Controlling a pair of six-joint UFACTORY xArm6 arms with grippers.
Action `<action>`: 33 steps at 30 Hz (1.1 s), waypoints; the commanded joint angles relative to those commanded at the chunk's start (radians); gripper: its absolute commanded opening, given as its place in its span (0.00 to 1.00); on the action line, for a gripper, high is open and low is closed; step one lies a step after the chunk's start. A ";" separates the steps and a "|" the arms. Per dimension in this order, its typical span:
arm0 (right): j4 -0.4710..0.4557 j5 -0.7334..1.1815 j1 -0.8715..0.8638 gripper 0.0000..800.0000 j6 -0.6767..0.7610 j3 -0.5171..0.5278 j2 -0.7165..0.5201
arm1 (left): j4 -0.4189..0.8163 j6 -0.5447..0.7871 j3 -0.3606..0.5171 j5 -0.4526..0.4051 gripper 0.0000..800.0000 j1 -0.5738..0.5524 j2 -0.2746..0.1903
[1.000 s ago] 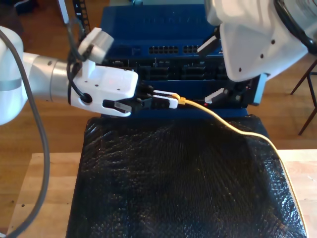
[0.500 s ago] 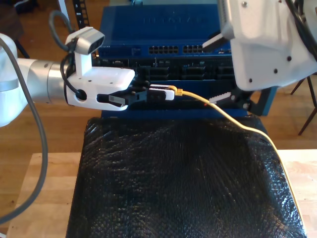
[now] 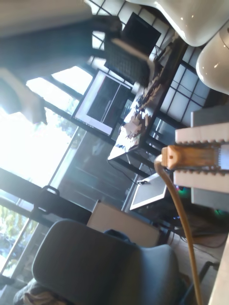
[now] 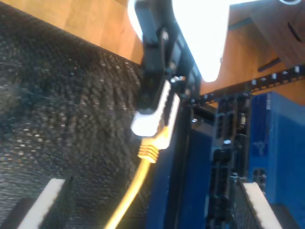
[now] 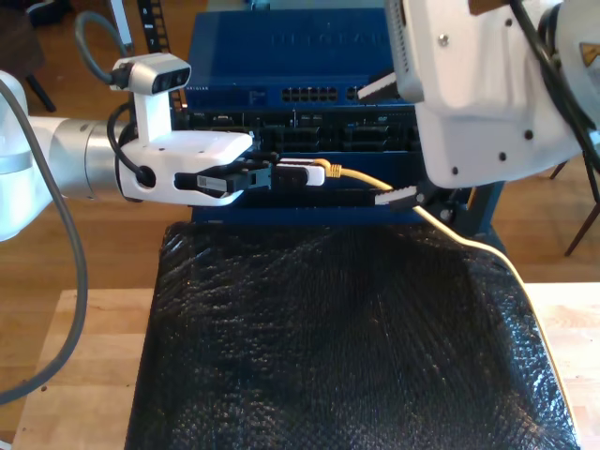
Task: Grab the cable and plug it in
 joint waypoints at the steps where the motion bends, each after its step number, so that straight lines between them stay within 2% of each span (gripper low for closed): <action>1: 0.002 -0.015 0.003 0.98 -0.009 0.008 -0.005 | -0.002 0.000 0.000 0.008 0.00 0.000 0.000; 13: 0.002 -0.101 0.101 0.98 -0.038 0.023 -0.008 | -0.043 0.000 0.000 0.086 0.00 0.006 0.026; 24: 0.000 -0.146 0.123 0.98 -0.041 0.052 -0.048 | -0.098 -0.003 0.000 0.201 0.00 0.017 0.066; 33: 0.000 -0.176 0.132 0.95 -0.041 0.071 -0.063 | -0.104 -0.021 0.000 0.233 0.00 0.018 0.086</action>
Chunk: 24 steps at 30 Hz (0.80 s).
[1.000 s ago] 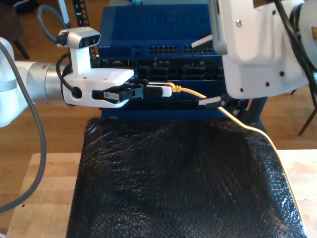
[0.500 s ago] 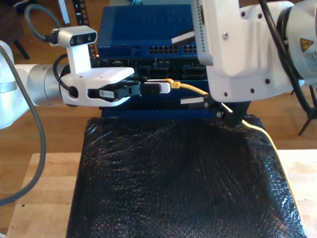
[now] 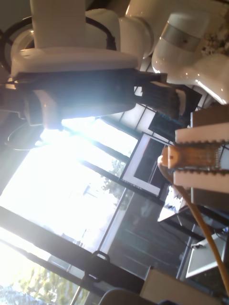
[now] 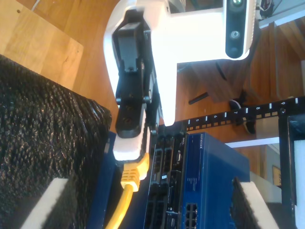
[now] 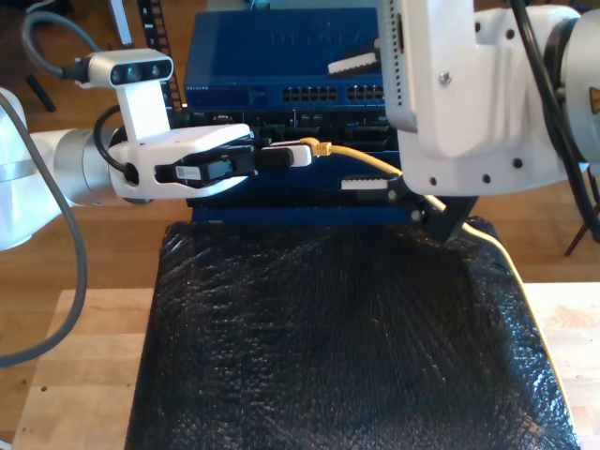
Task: Grab the cable and plug it in
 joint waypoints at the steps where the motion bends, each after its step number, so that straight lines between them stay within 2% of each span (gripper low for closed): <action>1: 0.000 0.000 0.000 0.95 0.000 0.003 0.000 | 0.000 -0.008 0.000 0.005 0.00 0.000 0.003; 13: -0.003 -0.005 0.023 0.95 -0.032 0.018 0.000 | -0.028 -0.071 0.005 0.051 0.00 0.000 0.017; 24: -0.003 -0.051 0.061 0.98 -0.032 0.034 0.000 | -0.049 -0.071 0.006 0.092 0.01 0.000 0.032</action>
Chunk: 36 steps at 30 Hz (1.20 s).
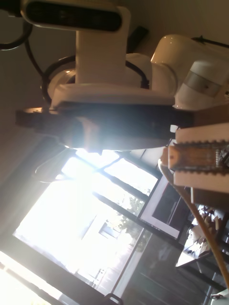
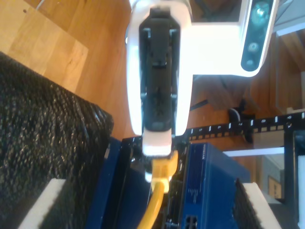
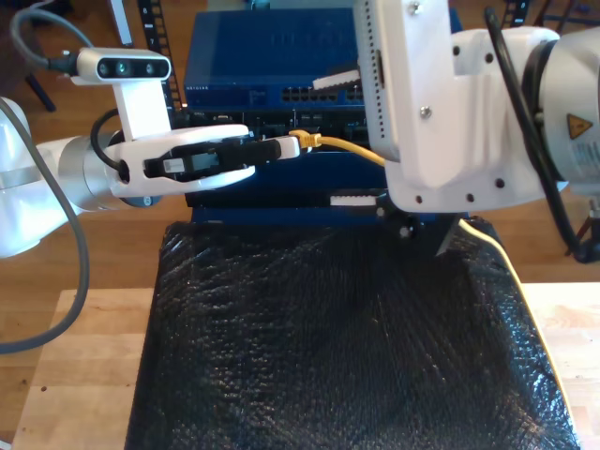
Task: Grab the cable and plug it in
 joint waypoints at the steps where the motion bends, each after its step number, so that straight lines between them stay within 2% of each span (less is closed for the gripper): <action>1: 0.000 0.000 0.003 0.97 -0.002 0.000 0.000 | 0.002 0.000 -0.002 0.003 0.01 0.000 0.002; 6: 0.000 -0.002 0.005 0.96 -0.002 0.000 0.000 | 0.002 0.000 0.002 0.026 0.01 0.000 0.003; 13: 0.000 -0.002 0.003 0.87 -0.002 0.006 0.000 | 0.003 -0.006 0.003 0.029 0.01 0.000 0.006; 27: 0.000 -0.002 0.005 0.84 0.000 0.008 0.000 | 0.003 -0.026 0.003 0.032 0.01 0.000 0.009; 36: 0.000 -0.003 0.009 0.69 0.003 0.014 0.000 | 0.003 -0.026 0.002 0.032 0.01 0.000 0.009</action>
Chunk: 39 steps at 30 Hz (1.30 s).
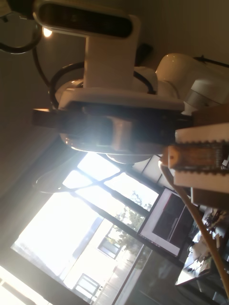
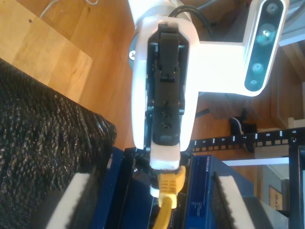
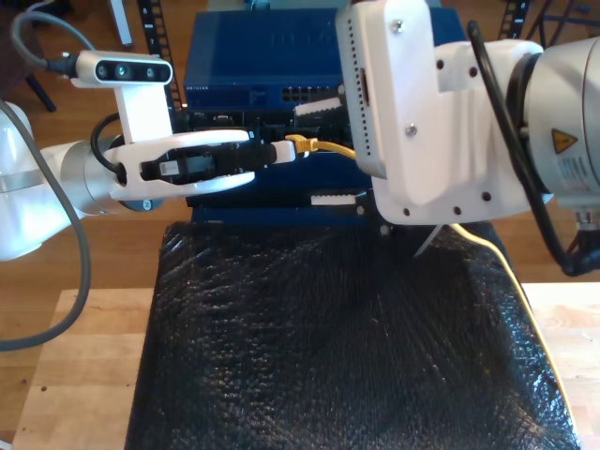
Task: Grab the cable and plug it in
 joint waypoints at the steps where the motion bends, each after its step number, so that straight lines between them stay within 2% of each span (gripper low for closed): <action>1: 0.002 0.000 0.000 0.67 0.000 0.000 0.000 | 0.000 0.000 0.002 0.000 0.01 -0.002 0.000; 7: 0.000 -0.020 0.000 0.57 0.002 0.002 0.000 | 0.000 0.000 0.002 0.002 0.01 -0.002 0.000; 14: 0.002 -0.023 0.000 0.56 0.002 0.002 0.005 | 0.002 0.002 0.002 0.003 0.01 -0.002 0.000; 26: 0.002 -0.038 0.000 0.43 0.003 0.009 0.005 | 0.002 0.002 0.000 0.015 0.01 -0.002 0.000; 32: 0.002 -0.038 0.000 0.43 0.003 0.009 0.005 | 0.002 0.002 0.000 0.017 0.01 -0.002 0.000; 39: 0.002 -0.038 0.000 0.37 0.003 0.008 0.005 | 0.003 0.002 0.002 0.017 0.01 -0.003 0.000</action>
